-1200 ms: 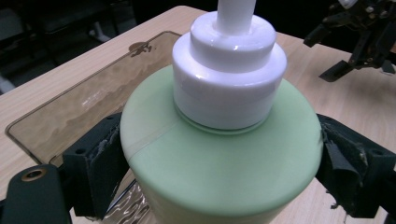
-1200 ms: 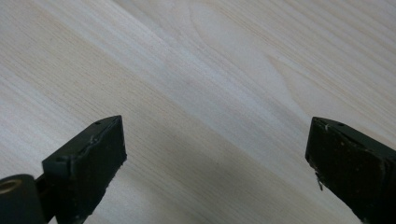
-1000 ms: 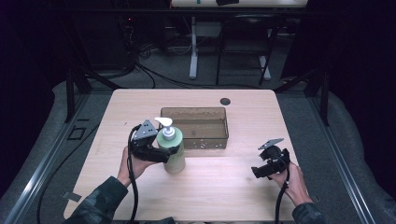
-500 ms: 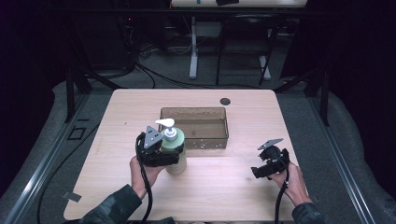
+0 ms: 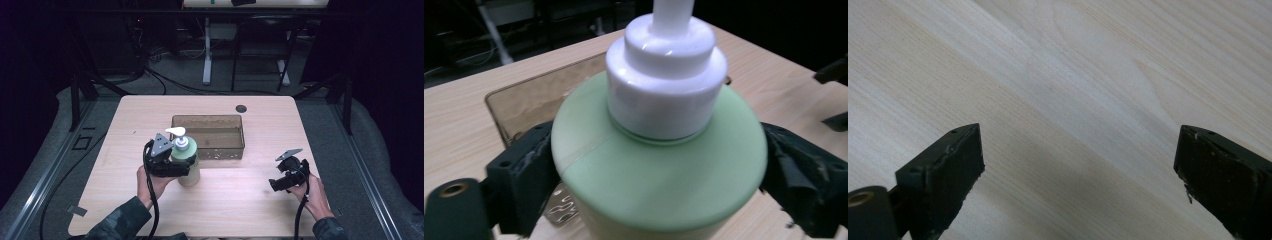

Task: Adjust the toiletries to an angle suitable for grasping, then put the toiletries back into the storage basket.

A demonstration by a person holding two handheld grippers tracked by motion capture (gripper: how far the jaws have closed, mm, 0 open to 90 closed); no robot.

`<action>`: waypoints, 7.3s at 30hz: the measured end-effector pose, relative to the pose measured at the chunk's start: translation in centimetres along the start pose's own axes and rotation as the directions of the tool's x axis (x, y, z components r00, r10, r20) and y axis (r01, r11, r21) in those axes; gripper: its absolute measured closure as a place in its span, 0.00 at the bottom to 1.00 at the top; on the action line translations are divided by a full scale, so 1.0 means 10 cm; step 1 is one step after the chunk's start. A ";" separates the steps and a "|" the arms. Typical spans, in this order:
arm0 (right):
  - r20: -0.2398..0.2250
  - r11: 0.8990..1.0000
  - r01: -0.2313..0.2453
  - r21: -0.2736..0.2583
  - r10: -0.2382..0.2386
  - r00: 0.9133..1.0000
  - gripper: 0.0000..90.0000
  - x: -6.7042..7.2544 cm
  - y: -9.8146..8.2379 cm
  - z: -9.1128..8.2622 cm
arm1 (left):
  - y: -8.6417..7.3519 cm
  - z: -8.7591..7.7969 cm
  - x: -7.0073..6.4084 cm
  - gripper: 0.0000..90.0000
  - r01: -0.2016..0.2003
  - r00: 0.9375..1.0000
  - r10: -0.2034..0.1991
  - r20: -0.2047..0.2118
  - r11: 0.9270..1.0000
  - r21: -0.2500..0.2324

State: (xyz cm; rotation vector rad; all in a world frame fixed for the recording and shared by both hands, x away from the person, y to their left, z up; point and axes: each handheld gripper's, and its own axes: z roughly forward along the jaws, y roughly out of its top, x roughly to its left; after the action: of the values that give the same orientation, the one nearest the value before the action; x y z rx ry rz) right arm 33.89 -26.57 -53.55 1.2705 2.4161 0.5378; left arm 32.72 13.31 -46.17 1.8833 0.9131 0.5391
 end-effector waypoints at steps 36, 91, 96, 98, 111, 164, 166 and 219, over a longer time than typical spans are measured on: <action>-0.014 1.000 0.030 0.000 -0.030 0.999 0.05 0.00 0.04 0.02 | 0.27 -0.43 0.57 0.00 -0.147 0.961 0.107 0.253 0.978 0.145; -0.022 0.999 0.046 0.009 -0.046 0.999 0.05 -0.01 0.03 -0.01 | 1.10 -0.34 0.52 0.00 -0.390 0.881 0.252 0.400 0.866 0.313; -0.025 0.999 0.047 0.011 -0.046 0.999 0.06 -0.01 0.03 -0.01 | 1.19 -0.27 0.45 0.03 -0.424 0.865 0.271 0.422 0.845 0.326; -0.026 0.999 0.049 0.008 -0.049 0.998 0.06 -0.01 0.03 -0.02 | 1.22 -0.24 0.44 0.06 -0.425 0.866 0.270 0.421 0.841 0.335; -0.026 0.999 0.052 0.006 -0.052 0.998 0.06 -0.01 0.03 -0.02 | 1.35 -0.18 0.29 0.29 -0.488 0.836 0.313 0.450 0.798 0.353; -0.027 0.999 0.046 -0.002 -0.046 0.999 0.06 -0.01 0.03 -0.04 | 1.35 -0.10 0.32 0.70 -0.558 0.796 0.344 0.498 0.735 0.385; -0.022 0.999 0.053 -0.003 -0.054 0.998 0.06 -0.01 0.04 -0.04 | 1.36 -0.09 0.31 0.70 -0.567 0.791 0.352 0.500 0.729 0.384; -0.008 0.998 0.057 0.001 -0.057 0.998 0.00 0.00 0.03 -0.02 | 1.84 -0.44 0.11 0.71 -0.609 0.771 0.415 0.483 0.701 0.371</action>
State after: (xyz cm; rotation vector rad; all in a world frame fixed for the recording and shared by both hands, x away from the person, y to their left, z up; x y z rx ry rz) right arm 34.00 -26.48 -53.28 1.1979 2.4516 0.5271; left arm 37.13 11.53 -27.87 2.6551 0.2473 0.2539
